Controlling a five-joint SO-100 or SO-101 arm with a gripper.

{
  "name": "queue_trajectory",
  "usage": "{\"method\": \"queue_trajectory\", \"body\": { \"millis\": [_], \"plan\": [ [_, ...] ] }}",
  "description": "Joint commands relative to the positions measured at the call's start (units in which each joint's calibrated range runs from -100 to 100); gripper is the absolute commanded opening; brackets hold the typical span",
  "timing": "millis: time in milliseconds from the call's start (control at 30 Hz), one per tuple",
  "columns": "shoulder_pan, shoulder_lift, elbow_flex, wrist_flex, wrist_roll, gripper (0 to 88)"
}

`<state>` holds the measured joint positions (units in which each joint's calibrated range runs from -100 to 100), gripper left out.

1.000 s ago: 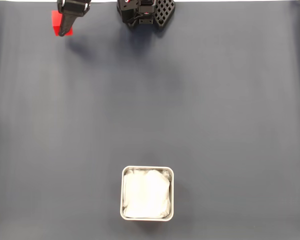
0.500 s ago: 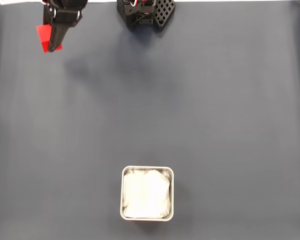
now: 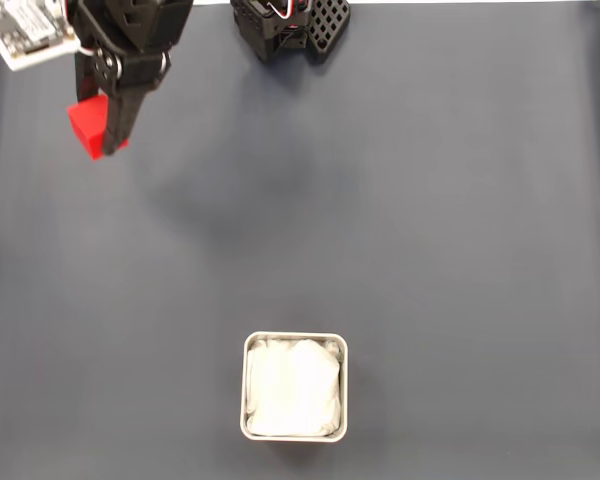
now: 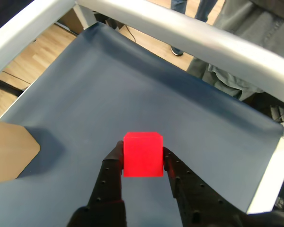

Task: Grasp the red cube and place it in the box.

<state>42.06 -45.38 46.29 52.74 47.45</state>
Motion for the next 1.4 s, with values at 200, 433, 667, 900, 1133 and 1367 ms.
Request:
{"method": "queue_trajectory", "body": {
  "millis": [200, 433, 667, 900, 1133, 1367],
  "plan": [
    [-7.9, 8.1, -14.2, -1.5, 0.5, 9.1],
    [-12.7, 16.2, -24.9, -2.0, 0.7, 9.1],
    [-16.5, 22.5, -32.9, -2.3, 1.0, 9.1],
    [-19.4, 28.0, -39.4, -3.2, 1.7, 9.1],
    [-22.5, 31.7, -43.4, -4.9, 2.2, 9.1],
    [-25.3, 31.0, -40.0, -8.0, 2.4, 9.0]
  ]
}}
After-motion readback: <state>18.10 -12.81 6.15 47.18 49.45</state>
